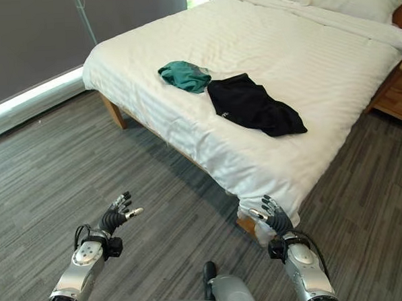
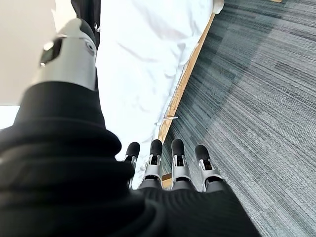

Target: Pick up bed clothes into laundry basket.

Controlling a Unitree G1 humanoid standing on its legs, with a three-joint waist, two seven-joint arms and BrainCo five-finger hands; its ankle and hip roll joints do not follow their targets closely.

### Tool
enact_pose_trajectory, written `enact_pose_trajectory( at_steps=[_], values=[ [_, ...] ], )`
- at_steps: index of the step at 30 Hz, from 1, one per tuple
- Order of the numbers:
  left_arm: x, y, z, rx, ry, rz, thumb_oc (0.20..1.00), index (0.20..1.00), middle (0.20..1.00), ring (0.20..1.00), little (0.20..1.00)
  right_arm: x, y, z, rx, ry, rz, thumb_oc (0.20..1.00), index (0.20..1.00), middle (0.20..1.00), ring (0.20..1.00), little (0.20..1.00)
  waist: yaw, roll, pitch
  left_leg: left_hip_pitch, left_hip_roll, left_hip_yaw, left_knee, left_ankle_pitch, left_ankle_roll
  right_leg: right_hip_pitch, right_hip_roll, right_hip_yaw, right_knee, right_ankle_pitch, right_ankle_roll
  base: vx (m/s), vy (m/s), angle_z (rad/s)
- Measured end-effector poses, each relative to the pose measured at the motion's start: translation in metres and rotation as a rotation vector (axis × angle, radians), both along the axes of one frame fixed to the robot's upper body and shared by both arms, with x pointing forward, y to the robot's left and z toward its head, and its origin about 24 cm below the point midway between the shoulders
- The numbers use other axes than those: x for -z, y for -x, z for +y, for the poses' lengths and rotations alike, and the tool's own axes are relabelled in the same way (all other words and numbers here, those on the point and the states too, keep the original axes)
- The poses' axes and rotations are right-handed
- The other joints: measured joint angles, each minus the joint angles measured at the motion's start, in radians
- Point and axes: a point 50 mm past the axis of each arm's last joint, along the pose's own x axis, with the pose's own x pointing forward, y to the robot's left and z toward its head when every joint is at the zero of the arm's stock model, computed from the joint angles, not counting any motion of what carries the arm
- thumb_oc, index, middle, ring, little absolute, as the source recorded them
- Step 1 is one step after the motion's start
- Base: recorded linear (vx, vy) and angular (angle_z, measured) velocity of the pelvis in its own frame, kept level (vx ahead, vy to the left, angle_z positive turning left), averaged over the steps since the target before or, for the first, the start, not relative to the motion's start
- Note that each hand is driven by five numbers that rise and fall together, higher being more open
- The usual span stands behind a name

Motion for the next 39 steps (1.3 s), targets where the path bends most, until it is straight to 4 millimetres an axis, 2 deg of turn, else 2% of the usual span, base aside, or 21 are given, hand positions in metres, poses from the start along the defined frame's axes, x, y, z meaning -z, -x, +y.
enact_pose_trajectory(
  at_steps=[3,4,8,10,13,17,19,20,22,24,26,27,28,31,33,34,35,36,37,38,39],
  values=[
    [0.009,0.01,0.0,-0.025,0.02,0.037,1.0,1.0,1.0,1.0,1.0,-0.004,-0.003,-0.005,0.007,0.017,-0.018,1.0,1.0,1.0,1.0,1.0,0.025,-0.013,0.012,-0.116,-0.029,0.018,0.296,0.033,-0.068,0.062,-0.026,0.024,-0.042,0.013,-0.042,0.05,-0.01,0.03],
    [0.011,0.012,-0.001,-0.042,0.044,0.044,1.0,1.0,1.0,1.0,1.0,-0.005,-0.003,-0.006,0.011,0.024,-0.019,1.0,1.0,1.0,1.0,1.0,0.035,-0.016,0.014,-0.165,-0.024,0.036,0.342,0.026,-0.058,0.072,-0.033,0.029,-0.056,0.017,-0.06,0.2,0.041,-0.09],
    [0.009,0.011,0.001,-0.051,0.041,0.035,1.0,1.0,1.0,1.0,1.0,-0.007,-0.002,-0.006,0.041,0.01,-0.035,1.0,1.0,1.0,1.0,1.0,0.035,-0.037,0.017,-0.212,0.048,0.039,0.049,0.062,-0.017,0.088,-0.041,0.061,-0.101,-0.004,-0.033,0.29,0.146,-0.08],
    [0.01,0.011,-0.002,-0.034,0.06,0.042,1.0,1.0,1.0,1.0,1.0,-0.007,-0.002,-0.009,0.063,-0.002,-0.038,1.0,1.0,1.0,1.0,1.0,0.034,-0.035,0.022,-0.215,0.134,-0.025,-0.11,0.118,-0.034,0.097,-0.029,0.088,-0.117,-0.003,-0.004,0.22,0.194,-0.36],
    [0.015,0.012,-0.014,0.02,0.072,0.066,1.0,1.0,1.0,1.0,1.0,-0.011,-0.001,-0.021,0.101,0.022,-0.046,1.0,1.0,1.0,1.0,1.0,0.026,0.007,0.03,-0.205,0.187,-0.131,-0.2,0.149,-0.066,0.103,-0.024,0.141,-0.111,-0.001,0.011,0.32,0.332,-0.5],
    [0.015,0.009,-0.016,0.031,0.075,0.068,1.0,1.0,1.0,1.0,1.0,-0.019,-0.002,-0.034,0.142,0.048,-0.07,1.0,1.0,1.0,1.0,1.0,0.026,0.062,0.033,-0.191,0.143,-0.197,-0.188,0.151,-0.062,0.109,-0.048,0.209,-0.111,-0.002,0.048,0.25,0.37,-0.54],
    [0.015,0.009,-0.024,0.055,0.087,0.063,1.0,1.0,1.0,1.0,1.0,-0.025,0.0,-0.041,0.126,0.083,-0.078,1.0,1.0,1.0,1.0,1.0,0.013,0.115,0.016,-0.188,0.129,-0.195,-0.164,0.118,-0.008,0.099,-0.058,0.229,-0.108,0.012,0.095,0.33,0.622,-0.73],
    [0.028,0.017,-0.025,0.04,0.102,0.114,1.0,1.0,1.0,1.0,1.0,-0.025,-0.002,-0.038,0.15,0.051,-0.105,1.0,1.0,1.0,1.0,1.0,0.01,0.118,0.015,-0.196,0.081,-0.12,-0.118,0.132,-0.003,0.062,-0.146,0.199,-0.044,-0.05,0.064,0.16,0.317,-1.03],
    [0.029,0.019,-0.027,0.105,0.068,0.145,1.0,1.0,1.0,1.0,1.0,-0.02,-0.002,-0.02,0.131,-0.006,-0.099,1.0,1.0,1.0,1.0,1.0,0.006,0.087,0.014,-0.208,-0.027,-0.098,-0.077,0.102,0.065,0.023,-0.235,0.275,-0.002,-0.018,0.014,0.13,0.351,-0.81],
    [0.018,0.008,-0.027,0.122,0.06,0.089,1.0,1.0,1.0,1.0,1.0,-0.005,0.005,0.0,0.126,-0.09,-0.058,1.0,1.0,1.0,1.0,1.0,0.002,0.06,0.012,-0.202,-0.074,-0.035,-0.078,0.128,0.048,-0.04,-0.267,0.3,0.093,0.039,0.079,0.1,0.462,-0.69],
    [0.012,0.009,-0.011,0.14,0.002,0.081,1.0,1.0,1.0,1.0,1.0,-0.003,-0.003,0.031,0.086,-0.194,-0.073,1.0,1.0,1.0,1.0,1.0,0.023,0.051,0.018,-0.201,-0.077,0.061,-0.075,0.118,0.076,-0.091,-0.289,0.269,0.097,0.152,0.097,0.19,0.563,-1.32],
    [0.01,0.008,-0.006,0.126,-0.002,0.076,1.0,1.0,1.0,1.0,1.0,0.002,0.0,0.043,0.023,-0.197,-0.043,1.0,1.0,1.0,1.0,1.0,0.013,0.057,0.023,-0.176,-0.1,0.111,-0.067,0.091,0.126,-0.119,-0.328,0.122,0.167,0.214,0.087,0.22,0.478,-0.9],
    [0.012,0.01,-0.005,0.114,0.005,0.084,1.0,1.0,1.0,1.0,1.0,0.005,0.002,0.042,0.024,-0.197,-0.028,1.0,1.0,1.0,1.0,1.0,-0.001,0.069,0.024,-0.151,-0.106,0.112,-0.079,0.075,0.137,-0.146,-0.331,0.092,0.306,0.155,0.107,0.13,0.24,-0.55],
    [0.014,0.016,-0.005,0.124,0.009,0.093,1.0,1.0,1.0,1.0,1.0,0.008,0.01,0.032,0.039,-0.176,-0.007,1.0,1.0,1.0,1.0,1.0,0.001,0.085,-0.006,-0.143,-0.099,0.118,-0.134,0.1,0.097,-0.174,-0.229,0.121,0.419,0.07,0.122,0.1,0.131,-0.06],
    [0.016,0.021,-0.004,0.107,0.023,0.103,1.0,1.0,1.0,1.0,1.0,0.003,0.008,0.022,0.058,-0.169,-0.027,1.0,1.0,1.0,1.0,1.0,0.024,0.08,-0.006,-0.144,-0.104,0.114,-0.179,0.145,0.095,-0.162,-0.137,0.045,0.368,-0.025,0.114,0.11,-0.01,-0.02],
    [0.017,0.021,-0.004,0.121,0.016,0.112,1.0,1.0,1.0,1.0,1.0,0.003,0.008,0.019,0.064,-0.16,-0.026,1.0,1.0,1.0,1.0,1.0,0.006,0.066,-0.006,-0.144,-0.128,0.093,-0.182,0.147,0.086,-0.093,-0.061,0.029,0.262,-0.052,0.092,0.13,-0.117,0.28],
    [0.018,0.022,-0.006,0.116,0.022,0.113,1.0,1.0,1.0,1.0,1.0,0.005,0.008,0.019,0.063,-0.161,-0.016,1.0,1.0,1.0,1.0,1.0,0.019,0.057,-0.002,-0.143,-0.137,0.092,-0.152,0.136,0.009,-0.045,-0.025,0.027,0.182,-0.043,0.027,0.16,-0.146,0.58],
    [0.014,0.019,0.0,0.117,0.002,0.099,1.0,1.0,1.0,1.0,1.0,0.009,0.008,0.026,0.07,-0.187,-0.007,1.0,1.0,1.0,1.0,1.0,0.034,-0.044,0.014,-0.205,-0.212,0.054,-0.007,0.179,-0.054,0.029,-0.095,0.04,0.056,-0.032,-0.051,0.1,-0.092,0.07],
    [0.012,0.016,0.003,0.097,0.004,0.082,1.0,1.0,1.0,1.0,1.0,0.011,0.003,0.029,0.075,-0.199,-0.004,1.0,1.0,1.0,1.0,1.0,0.059,-0.088,0.018,-0.263,-0.194,0.034,0.1,0.109,0.083,0.06,-0.125,0.066,-0.012,-0.039,-0.008,0.08,-0.083,-0.29],
    [0.015,0.023,0.002,0.084,0.009,0.098,1.0,1.0,1.0,1.0,1.0,0.005,-0.005,0.028,0.065,-0.191,-0.032,1.0,1.0,1.0,1.0,1.0,0.086,-0.053,0.007,-0.259,-0.045,-0.012,0.058,0.087,0.059,0.071,-0.083,0.057,-0.034,-0.035,0.023,0.08,-0.098,-0.44],
    [0.018,0.025,-0.004,0.078,0.034,0.103,1.0,1.0,1.0,1.0,1.0,-0.003,-0.008,0.019,0.06,-0.159,-0.064,1.0,1.0,1.0,1.0,1.0,0.078,0.005,0.003,-0.23,0.05,-0.032,-0.031,0.092,-0.047,0.086,-0.053,0.047,-0.038,-0.028,0.052,0.05,-0.071,-0.29]
  ],
)
